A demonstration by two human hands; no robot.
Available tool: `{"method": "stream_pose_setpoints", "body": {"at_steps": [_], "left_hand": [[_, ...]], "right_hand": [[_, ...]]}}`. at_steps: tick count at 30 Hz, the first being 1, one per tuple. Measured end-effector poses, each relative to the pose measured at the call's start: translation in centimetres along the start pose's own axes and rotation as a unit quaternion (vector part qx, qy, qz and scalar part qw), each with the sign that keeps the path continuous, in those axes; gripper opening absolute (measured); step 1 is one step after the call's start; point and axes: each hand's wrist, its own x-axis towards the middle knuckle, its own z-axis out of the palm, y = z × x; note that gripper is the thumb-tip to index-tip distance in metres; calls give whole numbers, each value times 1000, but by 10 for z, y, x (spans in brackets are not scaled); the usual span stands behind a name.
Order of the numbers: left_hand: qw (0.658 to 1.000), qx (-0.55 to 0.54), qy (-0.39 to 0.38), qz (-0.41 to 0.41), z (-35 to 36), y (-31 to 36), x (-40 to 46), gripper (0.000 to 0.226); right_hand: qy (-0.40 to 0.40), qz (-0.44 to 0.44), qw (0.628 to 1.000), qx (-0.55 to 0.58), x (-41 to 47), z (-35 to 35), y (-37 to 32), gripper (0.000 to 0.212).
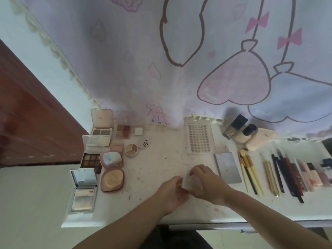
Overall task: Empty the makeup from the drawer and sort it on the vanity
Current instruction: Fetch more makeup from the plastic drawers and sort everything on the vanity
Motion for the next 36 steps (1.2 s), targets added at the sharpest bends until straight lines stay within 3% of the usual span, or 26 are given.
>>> {"method": "stream_pose_setpoints", "body": {"at_steps": [5,8,12,15,18,21,26,33,36], "left_hand": [[987,-90,-135,4,-24,11,-22,55],[980,-148,-134,14,-42,12,-35,59],[972,-186,-143,-5,-73,1,-54,58],[966,-212,-147,-24,-94,-7,-69,56],[959,-249,-133,-29,-106,-12,-74,59],[956,-283,-77,-2,-112,-14,-72,54],[953,-298,17,52,-120,-16,-73,48],[922,-368,112,45,-126,-10,-77,25],[923,-364,115,41,-126,-7,-83,19]], "right_hand": [[40,-29,994,93,9,-12,-41,57],[17,-49,993,108,15,-14,-61,59],[-77,-40,979,185,25,-18,-77,38],[-169,-6,939,299,39,-22,-87,22],[-144,49,905,397,59,-22,-95,26],[-104,81,915,382,83,-14,-106,27],[-122,81,940,307,113,3,-122,24],[-99,77,954,271,135,24,-127,24],[-64,46,984,159,139,29,-129,30]]}}
